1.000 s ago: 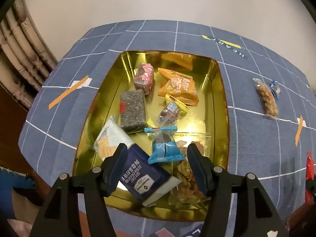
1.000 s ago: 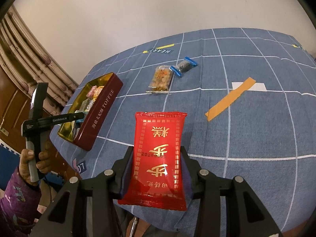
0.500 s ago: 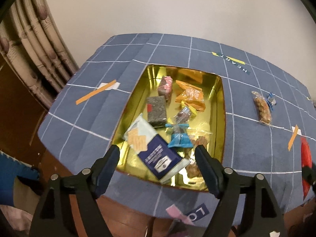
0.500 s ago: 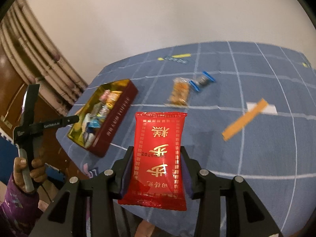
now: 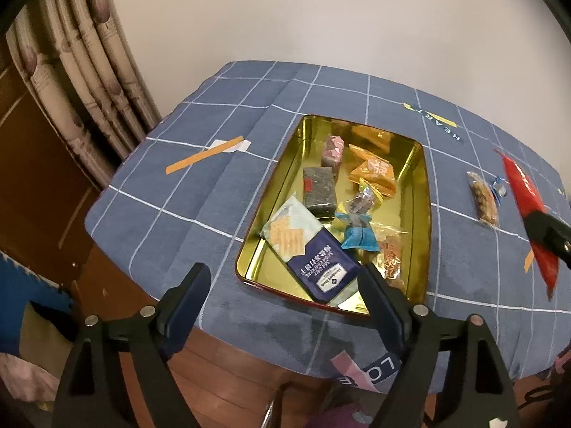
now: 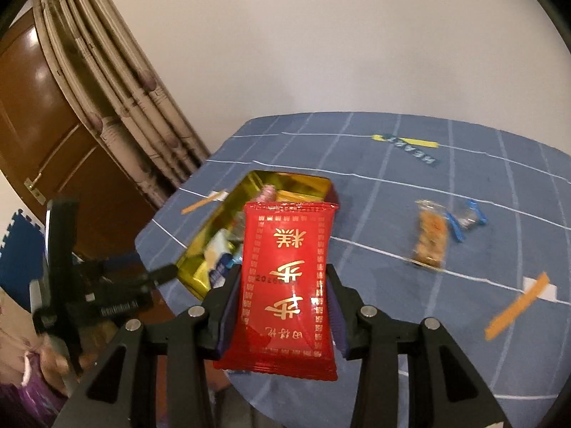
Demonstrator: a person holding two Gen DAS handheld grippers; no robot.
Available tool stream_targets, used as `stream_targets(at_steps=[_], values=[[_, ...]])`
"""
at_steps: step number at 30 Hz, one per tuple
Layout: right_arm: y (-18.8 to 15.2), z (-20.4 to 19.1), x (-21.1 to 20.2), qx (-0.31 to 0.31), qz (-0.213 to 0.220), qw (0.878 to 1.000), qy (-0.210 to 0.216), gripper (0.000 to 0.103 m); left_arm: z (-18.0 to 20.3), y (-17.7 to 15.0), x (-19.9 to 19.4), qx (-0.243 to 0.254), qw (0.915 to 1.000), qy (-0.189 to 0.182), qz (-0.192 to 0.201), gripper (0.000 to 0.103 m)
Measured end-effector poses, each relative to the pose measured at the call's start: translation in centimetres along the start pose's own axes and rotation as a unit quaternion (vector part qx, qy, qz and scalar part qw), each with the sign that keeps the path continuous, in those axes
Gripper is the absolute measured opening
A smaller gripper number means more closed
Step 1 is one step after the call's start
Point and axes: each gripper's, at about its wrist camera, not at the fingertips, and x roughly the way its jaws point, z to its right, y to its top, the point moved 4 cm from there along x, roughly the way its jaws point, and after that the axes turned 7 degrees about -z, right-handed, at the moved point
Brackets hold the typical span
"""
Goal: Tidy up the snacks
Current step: 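Carry the red wrapped packet over the tin with the right tool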
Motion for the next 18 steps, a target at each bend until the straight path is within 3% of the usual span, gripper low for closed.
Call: stream_targets(at_steps=[18], values=[[5.5, -4.0, 8.8, 0.002, -0.050, 0.999, 0.017, 0.044, -1.3, 0.2, 1.7, -0.007, 0.9995, 0.029, -0.010, 0.085]])
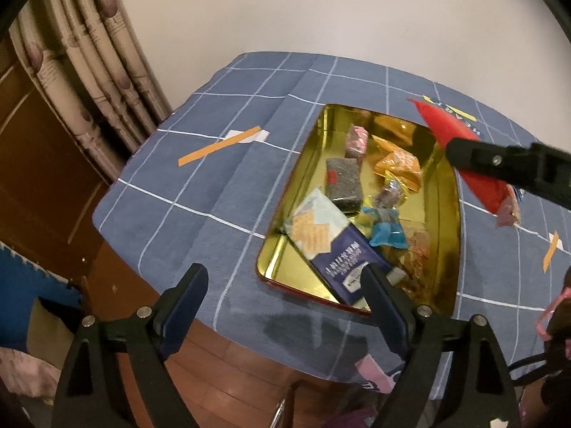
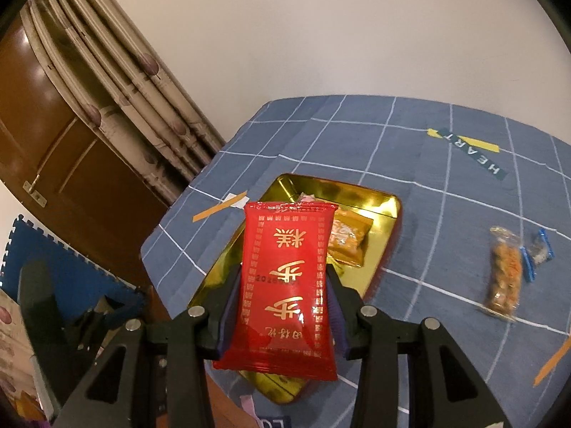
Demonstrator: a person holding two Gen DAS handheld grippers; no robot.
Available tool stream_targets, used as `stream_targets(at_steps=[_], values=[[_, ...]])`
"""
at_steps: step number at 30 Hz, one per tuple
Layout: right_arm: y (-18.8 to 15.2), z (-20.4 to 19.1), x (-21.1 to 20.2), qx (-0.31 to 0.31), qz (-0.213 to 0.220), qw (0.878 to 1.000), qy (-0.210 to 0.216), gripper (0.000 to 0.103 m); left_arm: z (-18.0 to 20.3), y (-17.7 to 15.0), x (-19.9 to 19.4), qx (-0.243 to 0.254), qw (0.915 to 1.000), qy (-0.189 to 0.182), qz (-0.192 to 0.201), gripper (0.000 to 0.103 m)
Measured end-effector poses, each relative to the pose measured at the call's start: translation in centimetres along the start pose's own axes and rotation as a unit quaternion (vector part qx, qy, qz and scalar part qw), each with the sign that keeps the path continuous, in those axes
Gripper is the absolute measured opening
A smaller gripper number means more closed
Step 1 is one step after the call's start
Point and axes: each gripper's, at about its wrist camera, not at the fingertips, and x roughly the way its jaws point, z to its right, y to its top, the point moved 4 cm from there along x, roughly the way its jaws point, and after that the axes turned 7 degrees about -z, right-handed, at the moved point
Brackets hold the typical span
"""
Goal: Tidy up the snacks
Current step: 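Carry the red wrapped packet over the tin with the right tool, then lower the red packet into the tin and open the right tool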
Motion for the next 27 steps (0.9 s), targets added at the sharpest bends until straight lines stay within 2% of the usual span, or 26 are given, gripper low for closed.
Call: stream_targets(at_steps=[3, 7, 9, 27], values=[[0.1, 0.1, 1.0, 0.003, -0.007, 1.000, -0.003, 0.044, -1.2, 0.3, 0.1, -0.023, 0.9997, 0.008, 0.000, 0.085], [0.4, 0.6, 2.3, 0.014, -0.017, 1.000, -0.007, 0.044, -3.0, 0.5, 0.6, -0.067, 0.9977, 0.002, -0.011, 0.085], [0.6, 0.8, 2.9, 0.018, -0.022, 1.000, -0.008, 0.044, -3.3, 0.5, 0.7, -0.073, 0.9972, 0.006, -0.011, 0.085], [1.3, 0.2, 7.9, 0.026, -0.060, 0.998, -0.016, 0.044, -1.7, 0.4, 1.1, -0.037, 0.9989, 0.024, -0.013, 0.085]])
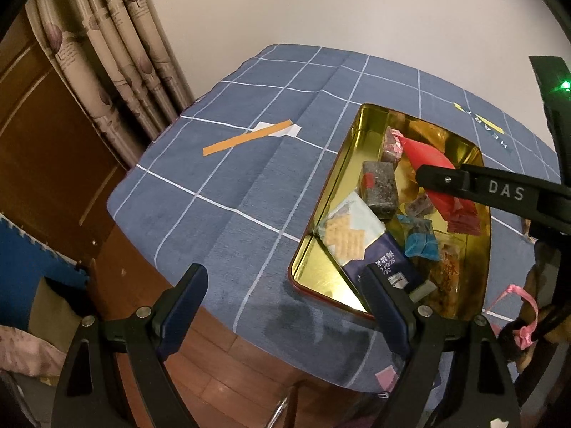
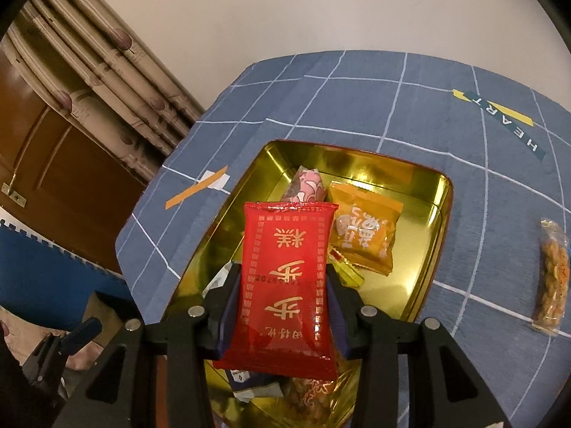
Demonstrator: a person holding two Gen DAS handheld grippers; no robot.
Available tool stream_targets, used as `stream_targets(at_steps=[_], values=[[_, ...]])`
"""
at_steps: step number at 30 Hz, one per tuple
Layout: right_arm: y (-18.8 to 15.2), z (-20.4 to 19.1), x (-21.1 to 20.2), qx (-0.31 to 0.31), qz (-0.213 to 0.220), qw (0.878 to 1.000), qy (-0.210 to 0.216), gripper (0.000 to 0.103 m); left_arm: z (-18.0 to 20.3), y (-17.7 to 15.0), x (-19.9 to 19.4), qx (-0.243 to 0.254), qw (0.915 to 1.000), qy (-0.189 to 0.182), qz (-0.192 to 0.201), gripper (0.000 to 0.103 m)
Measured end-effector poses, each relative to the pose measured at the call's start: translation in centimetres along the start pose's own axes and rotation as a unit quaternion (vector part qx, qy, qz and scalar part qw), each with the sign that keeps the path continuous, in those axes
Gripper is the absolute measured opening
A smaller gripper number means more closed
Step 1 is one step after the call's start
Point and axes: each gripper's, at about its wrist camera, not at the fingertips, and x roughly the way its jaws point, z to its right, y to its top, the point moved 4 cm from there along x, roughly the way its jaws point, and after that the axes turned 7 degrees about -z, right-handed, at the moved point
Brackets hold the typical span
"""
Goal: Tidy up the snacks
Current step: 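Lower the red packet into the tin and open the right tool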
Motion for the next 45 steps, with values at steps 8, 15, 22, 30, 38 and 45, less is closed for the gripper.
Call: stream_targets(at_steps=[8, 15, 22, 30, 38, 45], values=[[0.2, -0.4, 0.5, 0.007, -0.003, 1.000, 0.004, 0.044, 0.2, 0.0, 0.1, 0.003, 1.0000, 0.003, -0.001, 0.085], [0.5, -0.9, 1.0, 0.013, -0.009, 1.000, 0.013, 0.044, 0.2, 0.0, 0.2, 0.003, 1.0000, 0.003, -0.001, 0.085], [0.8, -1.8, 1.6, 0.011, -0.014, 1.000, 0.021, 0.044, 0.2, 0.0, 0.2, 0.004, 1.0000, 0.004, -0.001, 0.085], [0.9, -1.9, 1.8, 0.026, -0.014, 0.999, 0.042, 0.048, -0.1, -0.2, 0.3, 0.002, 1.0000, 0.003, -0.004, 0.085], [1.0, -2.2, 0.6, 0.018, 0.004, 0.999, 0.043, 0.049, -0.4, -0.1, 0.4, -0.001, 1.0000, 0.009, -0.002, 0.085], [0.0, -0.7, -3.2, -0.001, 0.052, 0.999, 0.006, 0.049, -0.4, -0.1, 0.4, 0.002, 0.9999, 0.015, 0.000, 0.085]])
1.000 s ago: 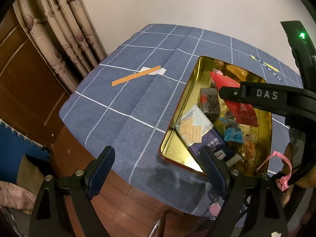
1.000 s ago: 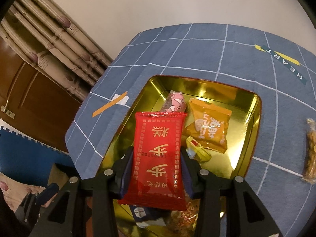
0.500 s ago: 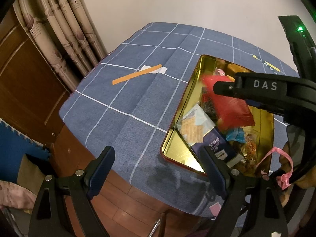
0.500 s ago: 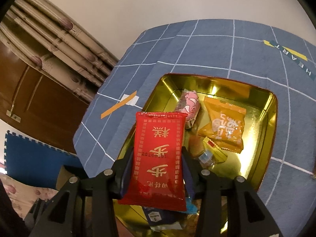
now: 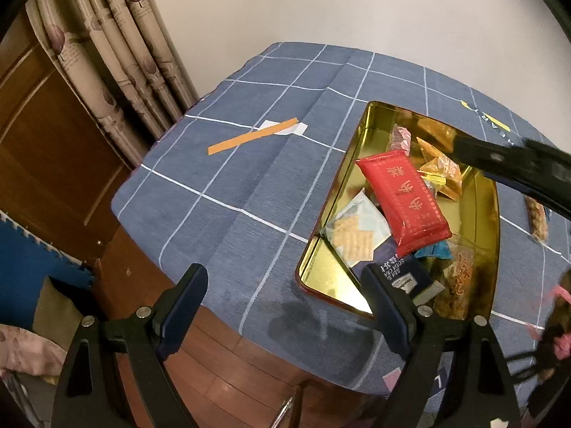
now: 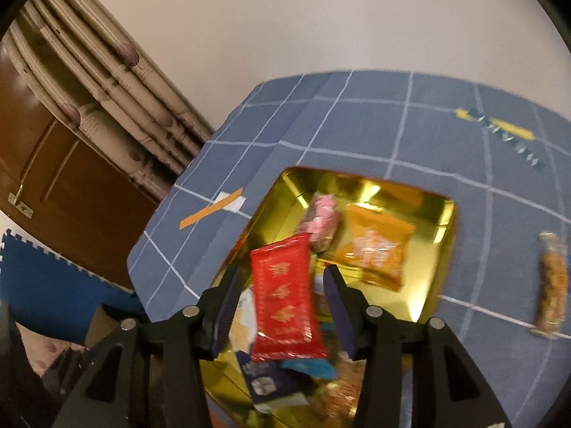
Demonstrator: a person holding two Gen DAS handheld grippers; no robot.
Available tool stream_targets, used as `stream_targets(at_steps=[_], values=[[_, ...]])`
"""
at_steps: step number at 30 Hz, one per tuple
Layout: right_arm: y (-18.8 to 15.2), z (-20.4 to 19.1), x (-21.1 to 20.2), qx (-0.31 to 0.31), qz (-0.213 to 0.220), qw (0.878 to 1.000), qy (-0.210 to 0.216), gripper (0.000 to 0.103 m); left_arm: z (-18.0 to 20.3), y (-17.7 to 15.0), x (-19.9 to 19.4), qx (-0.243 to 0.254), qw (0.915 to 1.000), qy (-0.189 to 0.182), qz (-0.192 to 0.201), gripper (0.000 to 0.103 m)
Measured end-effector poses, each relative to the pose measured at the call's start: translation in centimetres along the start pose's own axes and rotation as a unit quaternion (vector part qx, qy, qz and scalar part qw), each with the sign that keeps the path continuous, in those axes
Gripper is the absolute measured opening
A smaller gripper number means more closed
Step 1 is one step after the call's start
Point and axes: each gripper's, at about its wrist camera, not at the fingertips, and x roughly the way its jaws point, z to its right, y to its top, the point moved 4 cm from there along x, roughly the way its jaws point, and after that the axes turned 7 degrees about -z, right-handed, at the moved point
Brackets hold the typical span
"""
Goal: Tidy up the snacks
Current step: 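Lower the red packet into the tin and open the right tool, then grasp the clear peanut-snack bag with the left tool and lift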
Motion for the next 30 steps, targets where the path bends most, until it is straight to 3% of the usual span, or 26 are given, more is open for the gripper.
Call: stream_targets(at_steps=[3, 8, 12, 16, 19, 22, 30], values=[[-1.3, 1.6, -2.3, 0.005, 0.025, 1.000, -0.003, 0.049, 0.3, -0.1, -0.2, 0.008, 0.9999, 0.009, 0.005, 0.085], [-5.5, 5.9, -6.7, 0.007, 0.064, 0.996, -0.054, 0.049, 0.9, -0.1, -0.6, 0.020, 0.9994, 0.024, 0.018, 0.086], [-9.3, 11.7, -10.4, 0.028, 0.087, 0.987, -0.131, 0.049, 1.6, -0.3, -1.2, 0.034, 0.9984, 0.035, 0.029, 0.086], [-13.0, 19.0, -13.3, 0.068, 0.083, 0.969, -0.221, 0.049, 2.7, -0.5, -2.9, 0.053, 0.9966, 0.037, 0.050, 0.086], [-14.8, 23.2, -14.8, 0.079, 0.072, 0.955, -0.278, 0.049, 4.7, -0.6, -5.1, 0.075, 0.9954, 0.003, 0.060, 0.086], [-15.8, 26.5, -15.8, 0.092, 0.066, 0.946, -0.304, 0.049, 7.8, -0.6, -6.5, 0.123, 0.9904, -0.025, 0.058, 0.086], [-16.4, 31.4, -16.5, 0.127, 0.070, 0.941, -0.304, 0.049, 20.1, 0.4, -7.6, 0.244, 0.9623, -0.118, 0.020, 0.091]])
